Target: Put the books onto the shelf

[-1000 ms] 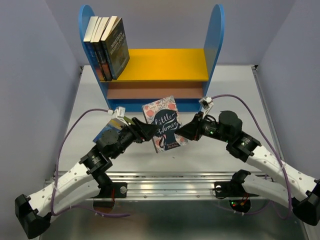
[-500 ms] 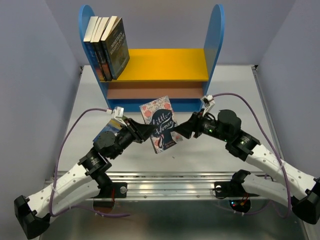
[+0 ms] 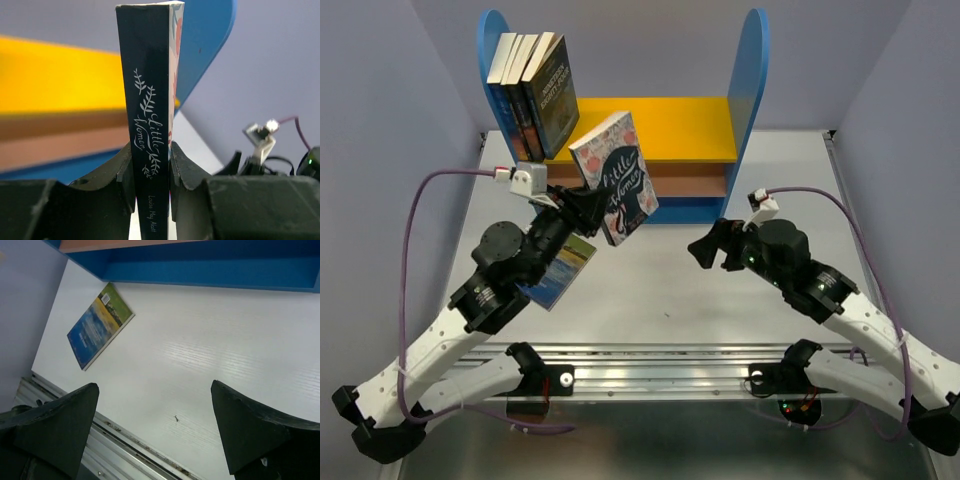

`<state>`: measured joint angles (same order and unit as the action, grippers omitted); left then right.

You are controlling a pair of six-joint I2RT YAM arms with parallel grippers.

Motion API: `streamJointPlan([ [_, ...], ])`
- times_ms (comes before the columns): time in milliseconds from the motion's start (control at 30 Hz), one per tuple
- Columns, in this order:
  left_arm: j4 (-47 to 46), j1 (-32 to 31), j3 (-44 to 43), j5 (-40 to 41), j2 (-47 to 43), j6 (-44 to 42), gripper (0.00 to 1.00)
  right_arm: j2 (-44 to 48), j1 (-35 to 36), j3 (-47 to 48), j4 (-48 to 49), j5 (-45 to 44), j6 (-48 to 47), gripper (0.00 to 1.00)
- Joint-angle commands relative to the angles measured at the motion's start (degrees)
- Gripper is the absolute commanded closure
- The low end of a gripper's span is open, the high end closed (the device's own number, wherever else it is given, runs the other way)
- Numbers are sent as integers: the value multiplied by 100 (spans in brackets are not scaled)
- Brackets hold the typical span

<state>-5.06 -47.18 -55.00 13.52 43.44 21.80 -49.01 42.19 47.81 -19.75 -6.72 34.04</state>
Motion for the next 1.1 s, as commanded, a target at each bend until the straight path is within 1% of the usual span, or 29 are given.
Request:
streamJointPlan([
  [0,-1137,-11,-739,720,23,-1422,100,471,8,-70,-310,-584,-73,0],
  [67,-1470,-11,-810,1011,146,-1774,100,629,8,-132,-328,-699,-29,0],
  [100,-1637,-11,-810,1308,295,-2176,100,673,8,-201,-328,-734,-3,0],
  [167,-2050,-11,-845,1687,515,-2635,100,761,8,-263,-337,-795,50,0],
  [200,-2182,-11,-924,1941,760,-3003,100,762,8,-281,-328,-813,76,0],
  [267,-2559,-2,-1012,2023,972,-3234,100,762,8,-281,-337,-796,24,0],
  [300,-2822,7,-917,2049,1139,-3392,100,718,8,-255,-345,-787,-3,0],
  [333,-3304,16,-872,2041,1210,-3750,100,692,8,-211,-337,-752,-46,0],
  [400,-3807,59,-819,2111,1526,-4077,100,621,8,-176,-346,-734,-73,0],
  [467,-4046,295,-933,2059,1798,-4271,100,569,8,-158,-337,-708,-99,0],
  [533,-4134,550,-1004,1656,2132,-4185,100,490,8,-149,-337,-664,-91,0],
  [567,-4248,830,-986,1497,2212,-3975,100,472,8,-141,-337,-629,-91,0],
  [600,-4249,964,-1012,1296,2387,-3878,100,446,8,-123,-337,-585,-99,0],
  [700,-4564,1367,-960,1355,2712,-3693,100,454,8,-114,-337,-506,-100,0],
  [767,-4784,1509,-916,1381,2845,-3631,100,489,8,-114,-337,-479,-108,0],
  [867,-4741,1720,-977,1311,3073,-3429,100,524,8,-132,-337,-479,-117,0],
  [967,-4837,1782,-916,1662,3197,-3384,100,516,8,-114,-337,-453,-91,0],
  [1000,-4881,1826,-855,1898,3240,-3402,100,524,8,-97,-337,-453,-82,0],
  [1067,-4908,1896,-749,1979,3258,-3454,100,551,8,-105,-337,-462,-91,0],
])
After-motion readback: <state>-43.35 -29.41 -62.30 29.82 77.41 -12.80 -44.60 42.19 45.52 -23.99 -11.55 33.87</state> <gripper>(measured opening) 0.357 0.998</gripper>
